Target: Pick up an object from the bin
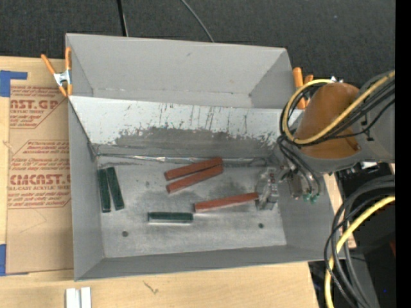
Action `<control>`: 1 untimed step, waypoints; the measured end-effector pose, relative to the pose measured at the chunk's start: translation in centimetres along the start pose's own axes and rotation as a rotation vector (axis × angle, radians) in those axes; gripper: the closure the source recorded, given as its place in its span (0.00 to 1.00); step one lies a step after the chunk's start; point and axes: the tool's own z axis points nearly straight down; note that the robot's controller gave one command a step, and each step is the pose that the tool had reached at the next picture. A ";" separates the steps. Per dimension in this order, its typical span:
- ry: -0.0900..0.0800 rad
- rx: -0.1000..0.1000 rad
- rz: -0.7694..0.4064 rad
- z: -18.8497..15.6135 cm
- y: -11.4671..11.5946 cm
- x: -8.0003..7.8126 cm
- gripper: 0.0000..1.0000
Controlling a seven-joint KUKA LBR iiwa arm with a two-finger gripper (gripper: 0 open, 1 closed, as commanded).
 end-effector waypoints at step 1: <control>-0.006 0.001 -0.055 -7.1 1.2 -1.4 1.00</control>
Offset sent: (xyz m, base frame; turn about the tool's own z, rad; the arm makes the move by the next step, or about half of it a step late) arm 0.0409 0.0184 -0.0479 -0.0984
